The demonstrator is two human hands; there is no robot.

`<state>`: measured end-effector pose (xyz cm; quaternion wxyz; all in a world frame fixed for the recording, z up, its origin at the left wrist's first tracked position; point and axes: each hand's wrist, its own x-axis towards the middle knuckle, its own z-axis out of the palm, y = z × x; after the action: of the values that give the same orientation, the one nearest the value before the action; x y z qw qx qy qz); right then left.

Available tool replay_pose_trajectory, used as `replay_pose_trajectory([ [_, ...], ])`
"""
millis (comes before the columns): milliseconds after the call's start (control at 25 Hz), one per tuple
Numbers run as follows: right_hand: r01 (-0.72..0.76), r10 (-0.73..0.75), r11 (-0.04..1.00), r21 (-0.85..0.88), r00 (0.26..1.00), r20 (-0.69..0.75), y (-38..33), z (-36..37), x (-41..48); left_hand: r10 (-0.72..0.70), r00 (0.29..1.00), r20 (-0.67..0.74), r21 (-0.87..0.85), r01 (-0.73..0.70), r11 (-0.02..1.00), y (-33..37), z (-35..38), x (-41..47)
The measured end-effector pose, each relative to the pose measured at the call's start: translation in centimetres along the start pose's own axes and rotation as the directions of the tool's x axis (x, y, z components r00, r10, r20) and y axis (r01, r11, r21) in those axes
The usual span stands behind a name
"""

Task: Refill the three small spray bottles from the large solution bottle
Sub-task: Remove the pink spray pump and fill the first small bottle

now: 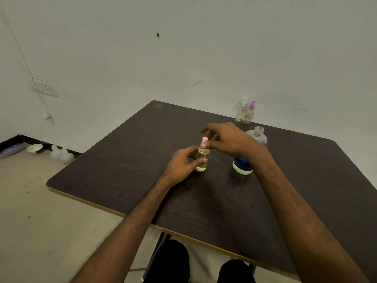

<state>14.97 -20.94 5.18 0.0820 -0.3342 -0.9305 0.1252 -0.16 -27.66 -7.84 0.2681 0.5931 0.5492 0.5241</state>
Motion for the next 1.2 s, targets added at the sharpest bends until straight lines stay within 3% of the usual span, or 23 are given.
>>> replay_pose_trajectory([
  [80,0.095,-0.098,0.993,0.070,0.994,0.044,0.2,-0.5,-0.4,-0.008,1.000,0.009,0.001,0.008,1.000,0.0,0.0,0.0],
  [160,0.141,-0.143,0.990,0.033,0.987,0.070,0.2,-0.3,-0.1,-0.019,1.000,0.010,0.006,0.019,1.000,0.1,0.0,0.0],
  [520,0.145,-0.146,0.988,-0.057,0.989,-0.017,0.0,0.8,0.6,-0.028,1.000,0.009,0.025,0.027,0.999,-0.3,0.0,0.1],
  [680,0.179,-0.179,0.980,-0.088,0.984,0.011,-0.4,0.5,0.7,-0.008,1.000,0.013,0.039,0.007,0.999,-0.1,-0.1,0.1],
  [960,0.157,-0.144,0.980,-0.123,0.984,0.109,-0.9,-0.1,0.9,-0.003,1.000,0.026,0.036,0.002,0.999,-0.2,-0.2,0.1],
  [1200,0.071,-0.054,0.954,-0.292,0.996,0.066,-2.1,0.7,1.6,-0.020,1.000,0.017,0.045,0.019,0.999,-0.1,-0.1,0.0],
])
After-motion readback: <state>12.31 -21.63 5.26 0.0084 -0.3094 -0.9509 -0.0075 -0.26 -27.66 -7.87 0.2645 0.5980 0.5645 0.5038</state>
